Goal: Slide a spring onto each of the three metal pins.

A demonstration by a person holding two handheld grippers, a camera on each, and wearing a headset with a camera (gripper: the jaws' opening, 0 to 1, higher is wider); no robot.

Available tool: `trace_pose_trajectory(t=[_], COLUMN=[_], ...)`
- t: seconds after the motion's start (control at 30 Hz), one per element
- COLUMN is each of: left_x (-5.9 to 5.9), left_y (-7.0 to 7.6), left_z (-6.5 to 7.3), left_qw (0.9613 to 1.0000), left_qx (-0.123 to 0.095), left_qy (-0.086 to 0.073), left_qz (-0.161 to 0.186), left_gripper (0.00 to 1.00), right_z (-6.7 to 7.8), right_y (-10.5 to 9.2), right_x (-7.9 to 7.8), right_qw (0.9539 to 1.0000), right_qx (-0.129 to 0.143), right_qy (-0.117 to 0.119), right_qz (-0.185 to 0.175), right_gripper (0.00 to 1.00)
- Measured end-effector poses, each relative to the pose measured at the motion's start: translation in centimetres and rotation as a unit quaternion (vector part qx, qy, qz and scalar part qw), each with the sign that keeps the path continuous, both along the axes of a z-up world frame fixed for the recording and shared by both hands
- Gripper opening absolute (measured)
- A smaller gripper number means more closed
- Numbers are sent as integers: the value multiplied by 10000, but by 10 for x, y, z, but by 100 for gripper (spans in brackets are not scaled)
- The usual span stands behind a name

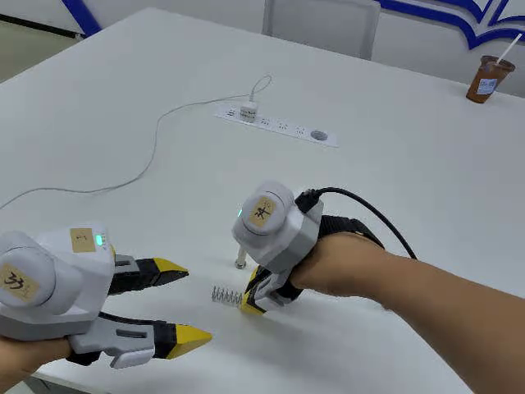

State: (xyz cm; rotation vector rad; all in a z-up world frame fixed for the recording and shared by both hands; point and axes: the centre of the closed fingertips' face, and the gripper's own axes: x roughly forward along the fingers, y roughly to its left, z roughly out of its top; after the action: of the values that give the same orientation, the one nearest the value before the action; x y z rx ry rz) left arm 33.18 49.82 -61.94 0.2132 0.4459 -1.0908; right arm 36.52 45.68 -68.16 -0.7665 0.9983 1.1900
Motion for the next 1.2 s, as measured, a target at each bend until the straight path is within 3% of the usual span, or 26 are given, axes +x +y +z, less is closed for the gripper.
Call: trace_pose_trajectory(t=[0.67, 1.2], left_x=[-1, -8], left_y=[-22, -39], left_z=[-3, -1], left_qw=[9989, 9954], left_qx=[100, 150], left_qy=[-79, -263], left_qz=[-441, -910], left_gripper=[45, 29], right_z=[38, 52], right_y=[-15, -16], right_x=[-30, -42], right_qw=[9983, 9957], right_qx=[-110, -159], right_qy=[10, -32], right_qz=[573, 910], right_gripper=[11, 11])
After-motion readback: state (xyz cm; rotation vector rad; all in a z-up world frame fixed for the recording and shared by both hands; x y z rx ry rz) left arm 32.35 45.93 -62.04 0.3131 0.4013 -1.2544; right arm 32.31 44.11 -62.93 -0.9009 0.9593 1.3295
